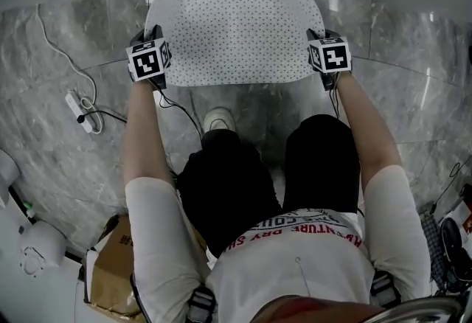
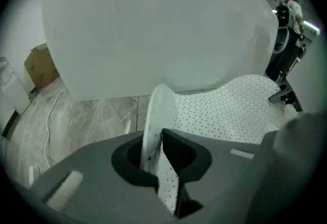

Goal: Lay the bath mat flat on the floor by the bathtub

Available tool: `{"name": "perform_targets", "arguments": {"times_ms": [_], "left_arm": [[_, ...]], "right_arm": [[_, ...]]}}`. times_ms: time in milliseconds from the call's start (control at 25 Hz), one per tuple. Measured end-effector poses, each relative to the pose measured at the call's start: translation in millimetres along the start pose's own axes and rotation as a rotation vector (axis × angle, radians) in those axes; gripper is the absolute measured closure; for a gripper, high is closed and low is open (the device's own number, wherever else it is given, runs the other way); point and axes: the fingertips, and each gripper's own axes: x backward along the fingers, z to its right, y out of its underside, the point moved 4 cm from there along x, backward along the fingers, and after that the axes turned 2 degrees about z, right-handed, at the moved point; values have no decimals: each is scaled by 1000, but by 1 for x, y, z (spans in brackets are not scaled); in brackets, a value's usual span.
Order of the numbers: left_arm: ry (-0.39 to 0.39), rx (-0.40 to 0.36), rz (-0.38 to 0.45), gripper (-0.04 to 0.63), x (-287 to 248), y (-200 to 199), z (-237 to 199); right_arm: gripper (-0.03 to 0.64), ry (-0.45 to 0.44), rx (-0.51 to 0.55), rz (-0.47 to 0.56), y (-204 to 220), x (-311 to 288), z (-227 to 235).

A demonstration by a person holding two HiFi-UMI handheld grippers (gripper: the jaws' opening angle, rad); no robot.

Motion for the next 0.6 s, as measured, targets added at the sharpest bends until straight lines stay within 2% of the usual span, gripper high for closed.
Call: {"name": "perform_targets", "arguments": {"times_ms": [80, 120, 200, 240, 320, 360, 440, 600], "left_arm": [[16, 52, 10, 556, -5, 6, -3], [23, 68, 26, 513, -7, 6, -4], [27, 87, 54, 362, -10, 5, -5], [19, 88, 59, 307, -11, 5, -6], [-12, 78, 65, 245, -12, 5, -9], [-27, 71, 73, 230, -11, 4, -11], [-53, 67, 97, 202, -9, 2, -14], [-86, 63, 124, 198, -2, -8, -14]], "right_arm": [[601, 29, -10, 1, 3, -7, 6], [601, 46, -13, 5, 3, -10, 10], [593, 80, -22, 15, 2, -14, 18], [500, 98, -25, 20, 2, -15, 21], [397, 131, -25, 26, 2, -15, 28], [353, 147, -24, 26, 4, -15, 30], [321, 183, -21, 29, 8, -14, 33], [313, 209, -21, 42, 8, -10, 37]]}}
